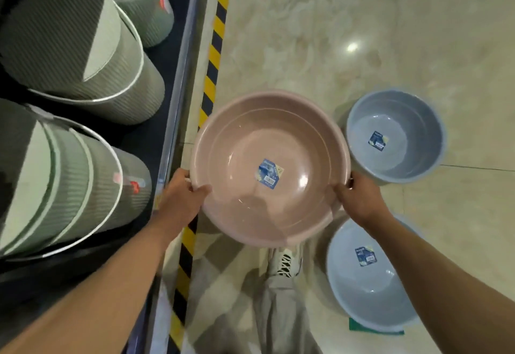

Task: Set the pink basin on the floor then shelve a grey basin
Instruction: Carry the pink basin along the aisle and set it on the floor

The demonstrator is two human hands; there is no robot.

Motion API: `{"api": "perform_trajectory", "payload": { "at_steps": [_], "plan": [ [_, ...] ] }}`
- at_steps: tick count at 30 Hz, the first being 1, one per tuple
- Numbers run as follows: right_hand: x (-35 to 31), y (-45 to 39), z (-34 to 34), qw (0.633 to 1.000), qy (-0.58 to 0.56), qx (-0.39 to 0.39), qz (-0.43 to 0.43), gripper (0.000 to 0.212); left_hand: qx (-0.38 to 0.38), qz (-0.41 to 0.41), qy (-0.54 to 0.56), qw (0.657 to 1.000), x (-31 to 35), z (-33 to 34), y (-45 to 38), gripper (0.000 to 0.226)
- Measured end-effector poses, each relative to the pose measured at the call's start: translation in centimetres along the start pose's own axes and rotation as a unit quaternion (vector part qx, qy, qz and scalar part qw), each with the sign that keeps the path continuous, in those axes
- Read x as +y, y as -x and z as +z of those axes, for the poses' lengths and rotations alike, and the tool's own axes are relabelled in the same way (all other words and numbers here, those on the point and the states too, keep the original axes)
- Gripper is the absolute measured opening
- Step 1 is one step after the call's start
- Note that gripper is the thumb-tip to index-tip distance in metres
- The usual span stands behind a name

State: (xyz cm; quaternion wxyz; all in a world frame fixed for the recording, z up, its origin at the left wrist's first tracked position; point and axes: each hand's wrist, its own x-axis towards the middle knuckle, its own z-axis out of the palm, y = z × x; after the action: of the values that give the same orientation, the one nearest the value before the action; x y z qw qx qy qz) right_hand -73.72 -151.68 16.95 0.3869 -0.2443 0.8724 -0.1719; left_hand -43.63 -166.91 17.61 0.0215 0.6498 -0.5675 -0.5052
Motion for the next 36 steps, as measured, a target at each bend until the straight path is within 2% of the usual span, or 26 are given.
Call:
{"api": "perform_trajectory", "payload": {
  "at_steps": [5,13,18,27,30,36],
  "plan": [
    [1.3,-7.3,1.9,0.999,0.016,-0.022,0.018,0.037,0.026,-0.039,-0.044,0.998,0.4,3.1,-6.9,0.038],
    [1.7,-11.8,3.8,0.998,0.041,-0.048,0.023,0.026,0.025,-0.09,-0.059,0.994,-2.7,5.2,-11.2,0.037],
    [2.1,-14.1,5.0,0.998,0.036,-0.044,0.035,0.028,0.032,-0.097,-0.068,0.992,-3.7,6.8,-14.0,0.042],
    [3.6,-16.4,9.4,0.997,0.033,-0.041,0.063,0.029,-0.002,-0.102,-0.093,0.99,-6.6,8.2,-17.9,0.048],
    [3.7,-16.8,10.8,0.996,0.036,-0.034,0.073,0.032,0.008,-0.102,-0.101,0.99,-7.6,8.4,-18.5,0.049],
    [4.1,-17.1,11.8,0.994,0.061,-0.002,0.089,0.045,-0.019,-0.116,-0.11,0.987,-8.9,8.7,-20.0,0.049]
  ]
}}
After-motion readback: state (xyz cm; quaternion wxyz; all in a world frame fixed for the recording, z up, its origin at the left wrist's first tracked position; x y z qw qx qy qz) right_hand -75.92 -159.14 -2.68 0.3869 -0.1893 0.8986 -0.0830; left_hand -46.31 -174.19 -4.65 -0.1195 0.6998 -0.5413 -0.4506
